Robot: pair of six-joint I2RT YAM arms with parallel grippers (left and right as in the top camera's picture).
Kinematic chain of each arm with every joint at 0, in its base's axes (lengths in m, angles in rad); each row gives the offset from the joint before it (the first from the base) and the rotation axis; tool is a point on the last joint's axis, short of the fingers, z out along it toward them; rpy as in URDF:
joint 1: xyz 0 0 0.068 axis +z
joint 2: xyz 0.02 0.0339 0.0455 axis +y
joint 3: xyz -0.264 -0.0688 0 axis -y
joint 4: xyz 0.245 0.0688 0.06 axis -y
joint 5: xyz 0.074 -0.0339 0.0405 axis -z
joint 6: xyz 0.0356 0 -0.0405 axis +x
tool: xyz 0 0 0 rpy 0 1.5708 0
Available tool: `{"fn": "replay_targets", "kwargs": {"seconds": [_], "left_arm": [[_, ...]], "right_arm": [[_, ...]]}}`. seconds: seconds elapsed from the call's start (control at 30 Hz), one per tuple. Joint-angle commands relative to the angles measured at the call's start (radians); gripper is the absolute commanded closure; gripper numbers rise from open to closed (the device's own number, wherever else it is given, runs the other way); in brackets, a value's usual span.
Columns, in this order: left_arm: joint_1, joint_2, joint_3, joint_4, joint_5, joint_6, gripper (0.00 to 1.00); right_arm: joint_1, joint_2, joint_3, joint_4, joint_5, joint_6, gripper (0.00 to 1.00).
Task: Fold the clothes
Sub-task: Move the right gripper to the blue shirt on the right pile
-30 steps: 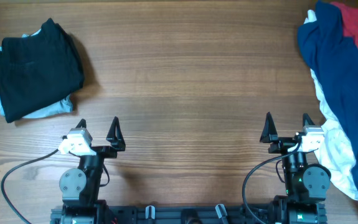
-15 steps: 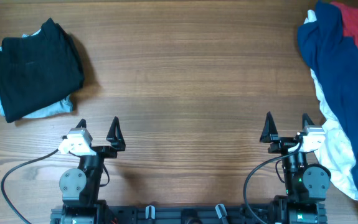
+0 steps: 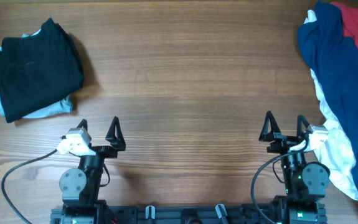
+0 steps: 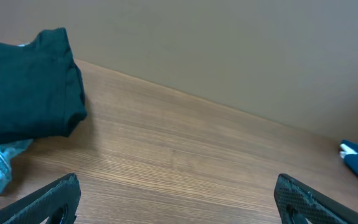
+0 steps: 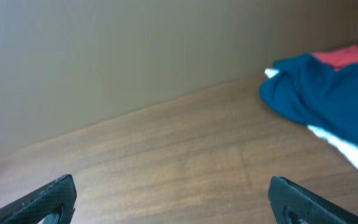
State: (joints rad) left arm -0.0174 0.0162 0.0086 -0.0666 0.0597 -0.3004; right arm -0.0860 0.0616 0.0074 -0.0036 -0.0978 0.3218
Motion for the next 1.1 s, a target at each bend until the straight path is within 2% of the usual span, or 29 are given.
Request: {"fn": "replay_targets", "kwargs": {"seconds": [0.0, 0.27, 0.5, 0.67, 0.8, 0.93, 1.07], "left_arm": [[0.006, 0.033, 0.005, -0.008, 0.075, -0.03, 0.0], [0.006, 0.189, 0.134, -0.088, 0.101, -0.029, 0.0], [0.006, 0.424, 0.302, -0.108, 0.101, -0.029, 0.0], [0.006, 0.63, 0.477, -0.256, 0.108, 0.04, 0.0], [0.006, 0.786, 0.661, -0.473, 0.108, 0.058, 0.0], [0.006, 0.874, 0.785, -0.608, 0.109, 0.053, 0.0], [0.006, 0.888, 0.806, -0.626, 0.108, 0.024, 0.0]], "right_arm": [[0.002, 0.054, 0.057, -0.016, -0.034, 0.018, 0.0], [0.002, 0.214, 0.219, -0.072, -0.033, -0.019, 0.0], [0.002, 0.405, 0.444, -0.219, -0.024, -0.149, 0.0], [0.002, 0.584, 0.631, -0.388, -0.023, -0.194, 0.0], [0.002, 0.728, 0.777, -0.547, -0.037, -0.191, 0.0], [0.002, 0.792, 0.83, -0.586, -0.065, -0.191, 0.01], [-0.004, 0.806, 0.834, -0.57, 0.011, -0.175, 0.0]]}}
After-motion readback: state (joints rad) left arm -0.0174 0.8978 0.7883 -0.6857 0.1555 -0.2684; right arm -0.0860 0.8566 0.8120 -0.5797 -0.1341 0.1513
